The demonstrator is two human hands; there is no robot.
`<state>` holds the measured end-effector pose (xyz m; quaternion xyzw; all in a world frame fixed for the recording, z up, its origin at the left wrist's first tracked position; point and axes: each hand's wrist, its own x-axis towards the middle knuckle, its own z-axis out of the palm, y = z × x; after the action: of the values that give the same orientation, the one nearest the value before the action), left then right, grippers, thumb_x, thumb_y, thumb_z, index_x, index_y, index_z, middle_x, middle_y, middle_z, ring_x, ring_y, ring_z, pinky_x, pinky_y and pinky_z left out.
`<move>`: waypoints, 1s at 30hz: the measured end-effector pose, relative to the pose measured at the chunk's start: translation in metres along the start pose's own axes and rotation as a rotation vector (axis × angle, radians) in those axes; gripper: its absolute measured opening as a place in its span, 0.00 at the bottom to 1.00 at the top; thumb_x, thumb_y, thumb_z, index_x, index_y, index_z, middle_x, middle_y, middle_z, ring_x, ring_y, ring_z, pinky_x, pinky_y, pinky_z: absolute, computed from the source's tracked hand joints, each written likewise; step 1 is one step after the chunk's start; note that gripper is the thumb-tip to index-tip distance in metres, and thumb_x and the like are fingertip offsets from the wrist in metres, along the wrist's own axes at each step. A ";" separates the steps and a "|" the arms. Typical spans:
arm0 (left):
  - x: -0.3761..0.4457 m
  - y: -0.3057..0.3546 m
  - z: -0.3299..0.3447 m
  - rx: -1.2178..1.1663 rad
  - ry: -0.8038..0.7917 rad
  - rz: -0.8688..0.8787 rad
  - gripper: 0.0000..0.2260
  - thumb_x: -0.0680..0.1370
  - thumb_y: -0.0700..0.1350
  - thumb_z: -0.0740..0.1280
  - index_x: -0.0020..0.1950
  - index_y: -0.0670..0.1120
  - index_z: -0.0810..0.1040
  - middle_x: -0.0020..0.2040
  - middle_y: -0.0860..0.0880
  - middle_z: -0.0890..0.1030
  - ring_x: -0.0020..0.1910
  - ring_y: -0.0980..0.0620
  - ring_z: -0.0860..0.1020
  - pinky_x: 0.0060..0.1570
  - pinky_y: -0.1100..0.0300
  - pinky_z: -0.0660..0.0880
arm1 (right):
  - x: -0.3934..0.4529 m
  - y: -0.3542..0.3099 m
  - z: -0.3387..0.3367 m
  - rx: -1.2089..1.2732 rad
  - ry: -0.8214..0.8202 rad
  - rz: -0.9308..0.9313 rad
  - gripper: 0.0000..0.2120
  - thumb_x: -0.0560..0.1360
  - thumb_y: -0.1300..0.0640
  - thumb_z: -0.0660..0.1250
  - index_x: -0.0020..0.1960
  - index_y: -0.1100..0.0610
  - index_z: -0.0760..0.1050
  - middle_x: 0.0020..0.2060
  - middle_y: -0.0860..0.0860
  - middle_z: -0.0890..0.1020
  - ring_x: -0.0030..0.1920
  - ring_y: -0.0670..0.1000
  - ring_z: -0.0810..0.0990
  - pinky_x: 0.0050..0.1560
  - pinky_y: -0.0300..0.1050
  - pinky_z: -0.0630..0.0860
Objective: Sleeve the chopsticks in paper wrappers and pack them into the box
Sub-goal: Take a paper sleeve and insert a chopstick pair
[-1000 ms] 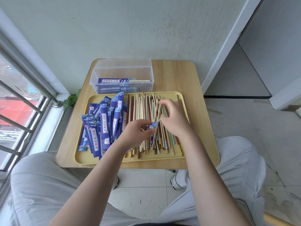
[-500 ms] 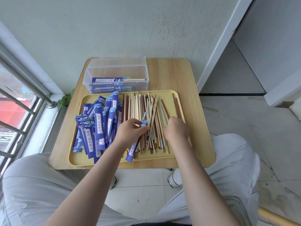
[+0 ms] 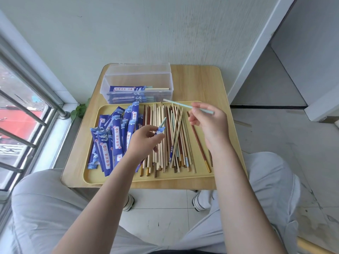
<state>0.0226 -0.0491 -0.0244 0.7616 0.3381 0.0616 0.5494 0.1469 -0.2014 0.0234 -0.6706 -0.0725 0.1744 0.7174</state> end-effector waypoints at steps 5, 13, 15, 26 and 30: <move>-0.001 -0.002 -0.011 0.010 -0.002 0.024 0.11 0.78 0.43 0.70 0.60 0.50 0.79 0.42 0.48 0.83 0.31 0.63 0.78 0.35 0.69 0.73 | 0.002 0.003 -0.004 0.131 0.015 -0.006 0.06 0.80 0.60 0.68 0.50 0.60 0.82 0.36 0.52 0.82 0.34 0.49 0.79 0.36 0.43 0.76; -0.010 0.008 -0.016 -0.018 -0.109 0.099 0.12 0.76 0.42 0.73 0.53 0.58 0.81 0.42 0.49 0.82 0.38 0.55 0.80 0.42 0.64 0.77 | 0.003 0.009 -0.003 -0.085 0.048 0.011 0.09 0.82 0.57 0.64 0.46 0.58 0.80 0.32 0.50 0.79 0.31 0.47 0.75 0.34 0.42 0.74; -0.011 0.011 -0.017 -0.028 -0.121 0.116 0.12 0.75 0.42 0.74 0.50 0.61 0.81 0.41 0.50 0.82 0.38 0.55 0.80 0.43 0.62 0.78 | 0.004 0.011 0.001 -0.133 0.004 0.010 0.08 0.82 0.58 0.65 0.47 0.57 0.79 0.33 0.49 0.79 0.32 0.47 0.76 0.36 0.45 0.75; -0.002 0.041 -0.024 0.048 -0.035 0.204 0.08 0.78 0.45 0.72 0.55 0.54 0.80 0.32 0.56 0.78 0.26 0.61 0.74 0.31 0.71 0.72 | 0.012 0.007 0.042 -0.394 -0.040 -0.122 0.14 0.81 0.59 0.65 0.66 0.54 0.75 0.46 0.47 0.84 0.42 0.44 0.85 0.50 0.54 0.83; 0.013 0.056 -0.033 0.123 0.004 0.280 0.06 0.79 0.46 0.71 0.54 0.56 0.79 0.32 0.53 0.79 0.29 0.58 0.73 0.33 0.66 0.71 | 0.018 0.005 0.063 -0.404 -0.104 -0.089 0.14 0.83 0.54 0.60 0.64 0.52 0.80 0.54 0.49 0.85 0.54 0.49 0.84 0.56 0.55 0.82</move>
<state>0.0422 -0.0243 0.0339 0.8333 0.2328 0.1181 0.4873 0.1417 -0.1361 0.0215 -0.7870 -0.1723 0.1588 0.5707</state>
